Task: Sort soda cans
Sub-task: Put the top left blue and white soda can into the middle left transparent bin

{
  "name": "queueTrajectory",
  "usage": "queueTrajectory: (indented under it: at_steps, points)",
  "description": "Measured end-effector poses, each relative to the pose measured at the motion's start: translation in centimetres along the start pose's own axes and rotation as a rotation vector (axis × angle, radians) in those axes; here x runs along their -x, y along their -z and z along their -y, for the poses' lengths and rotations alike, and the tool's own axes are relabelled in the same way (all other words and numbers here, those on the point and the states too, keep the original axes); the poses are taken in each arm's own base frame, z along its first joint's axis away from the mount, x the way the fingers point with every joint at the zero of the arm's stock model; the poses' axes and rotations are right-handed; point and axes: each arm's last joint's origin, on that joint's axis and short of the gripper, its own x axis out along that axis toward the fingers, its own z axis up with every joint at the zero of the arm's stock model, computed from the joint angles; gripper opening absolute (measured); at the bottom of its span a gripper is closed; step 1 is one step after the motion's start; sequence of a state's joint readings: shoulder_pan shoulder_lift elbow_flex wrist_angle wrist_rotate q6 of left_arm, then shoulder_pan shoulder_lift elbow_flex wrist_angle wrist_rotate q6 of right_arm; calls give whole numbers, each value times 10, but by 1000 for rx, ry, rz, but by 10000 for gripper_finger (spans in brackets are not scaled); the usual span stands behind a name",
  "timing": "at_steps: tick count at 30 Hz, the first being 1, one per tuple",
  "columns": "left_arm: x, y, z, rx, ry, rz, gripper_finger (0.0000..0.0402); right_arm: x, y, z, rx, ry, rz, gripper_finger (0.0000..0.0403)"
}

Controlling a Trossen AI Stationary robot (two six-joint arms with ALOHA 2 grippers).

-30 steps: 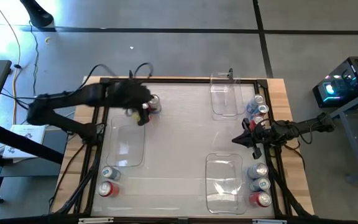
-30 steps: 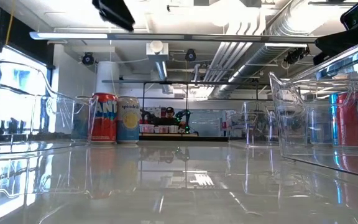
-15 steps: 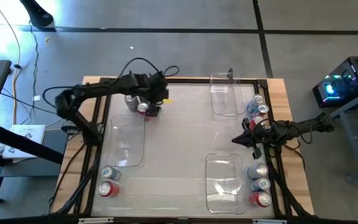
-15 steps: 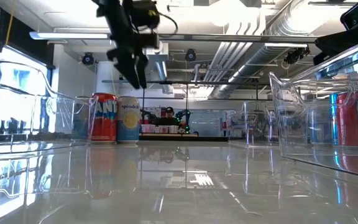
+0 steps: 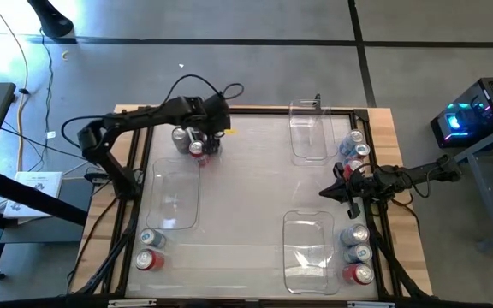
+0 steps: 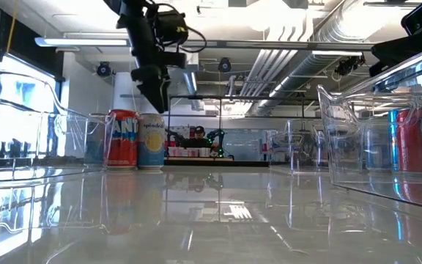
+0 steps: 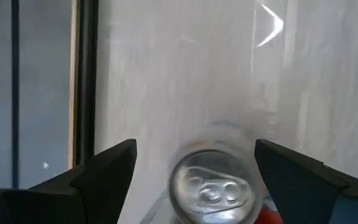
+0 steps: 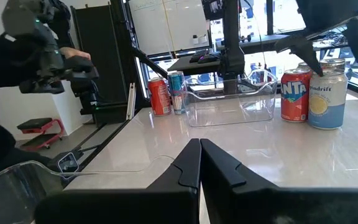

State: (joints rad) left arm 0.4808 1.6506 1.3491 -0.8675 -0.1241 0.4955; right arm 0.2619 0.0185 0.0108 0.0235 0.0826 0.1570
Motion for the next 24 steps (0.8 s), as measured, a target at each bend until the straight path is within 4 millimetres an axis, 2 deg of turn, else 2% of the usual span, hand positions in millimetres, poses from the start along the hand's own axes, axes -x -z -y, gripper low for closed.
queueTrajectory:
  at_steps: [9, 24]
  points:
    - [-4, 11, -17, 95, 67, 16, 321, 0, 0, 0, 0, 0, 0, 0]
    - [-24, 12, -11, 56, 145, -67, 321, 0, 0, 0, 0, 0, 0, 0]
